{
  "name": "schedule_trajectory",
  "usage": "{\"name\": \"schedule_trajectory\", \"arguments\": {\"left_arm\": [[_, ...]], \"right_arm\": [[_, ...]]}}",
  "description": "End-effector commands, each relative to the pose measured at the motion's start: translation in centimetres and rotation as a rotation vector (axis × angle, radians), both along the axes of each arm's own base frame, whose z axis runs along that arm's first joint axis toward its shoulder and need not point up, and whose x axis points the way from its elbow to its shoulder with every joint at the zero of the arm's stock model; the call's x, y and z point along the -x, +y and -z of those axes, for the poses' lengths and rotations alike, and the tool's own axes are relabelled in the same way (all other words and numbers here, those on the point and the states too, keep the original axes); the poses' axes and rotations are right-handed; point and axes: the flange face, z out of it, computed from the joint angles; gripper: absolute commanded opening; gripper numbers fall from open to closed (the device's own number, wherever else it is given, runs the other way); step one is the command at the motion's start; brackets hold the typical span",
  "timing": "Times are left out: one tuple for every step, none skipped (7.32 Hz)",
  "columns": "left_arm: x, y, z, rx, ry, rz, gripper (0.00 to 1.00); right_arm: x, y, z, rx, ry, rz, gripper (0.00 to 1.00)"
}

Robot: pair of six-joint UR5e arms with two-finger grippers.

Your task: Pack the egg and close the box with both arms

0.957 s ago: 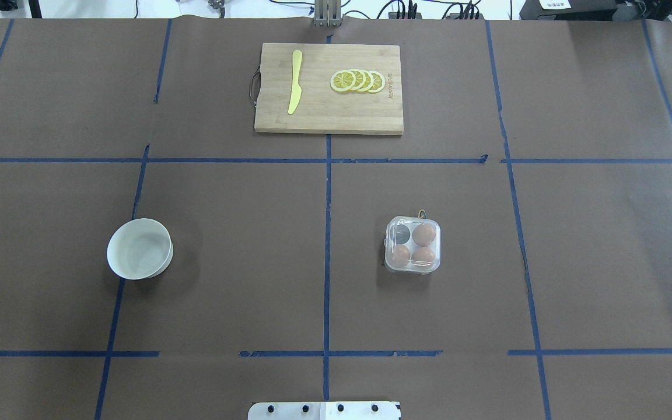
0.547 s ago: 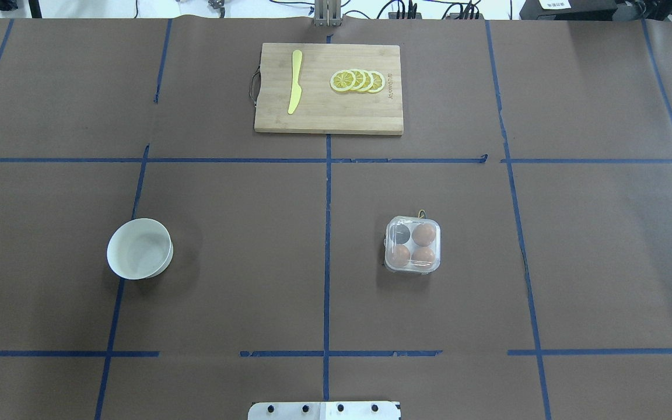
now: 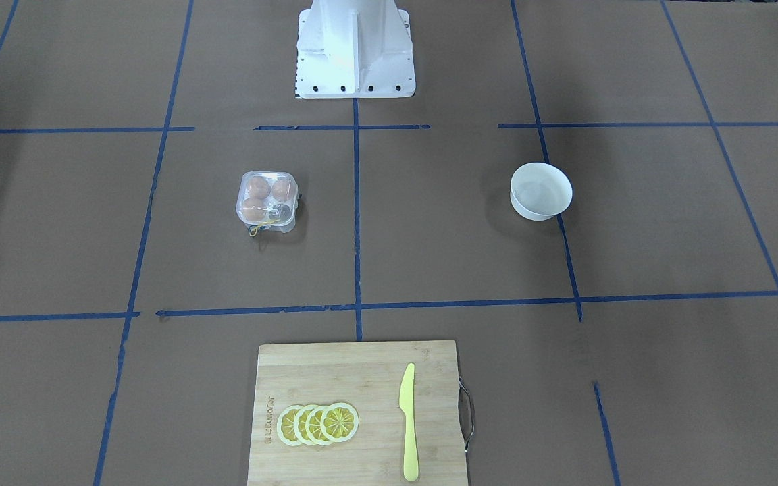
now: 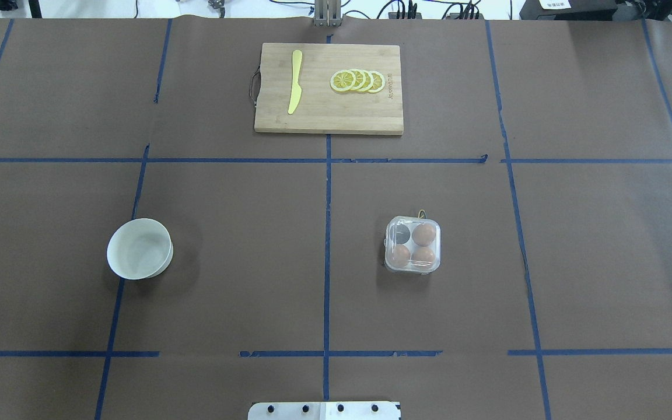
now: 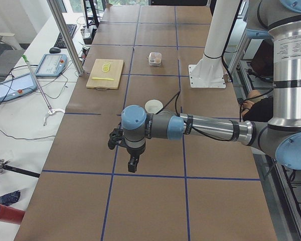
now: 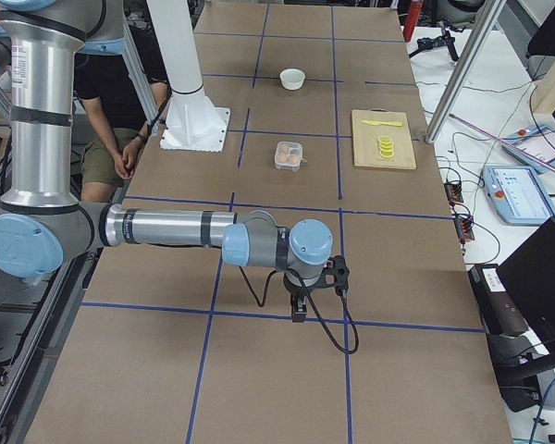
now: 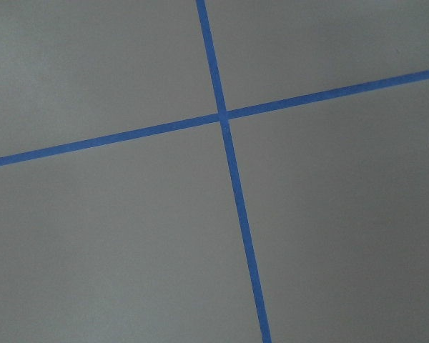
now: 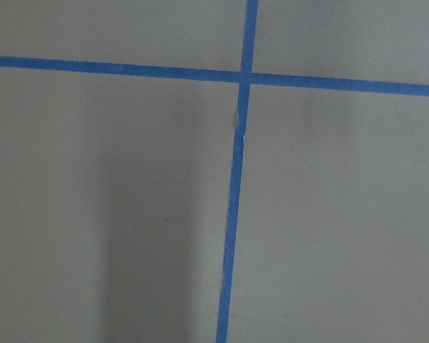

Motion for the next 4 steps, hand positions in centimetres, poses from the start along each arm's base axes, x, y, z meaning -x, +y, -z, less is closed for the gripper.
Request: {"name": "schedule_trajectory", "arguments": {"left_arm": [[0.3,2.0,-1.1,0.029,0.009,0.008,1.00],[0.9,2.0,-0.9,0.029,0.009,0.023,1.00],[1.1,1.6,-0.6,0.070,0.009,0.027,1.00],[2.4,1.6,0.6,0.078,0.010,0.057,1.00]], "right_arm": [[0.2,-0.4,-1.5,-0.022,-0.008,-0.001,1.00],[0.2,-0.4,-1.5,-0.026,-0.004,-0.001,1.00],[0.9,-0.8,-1.3,-0.034,0.005,0.019,1.00],[1.0,-0.8,-1.3,-0.034,0.006,0.021,1.00]]}}
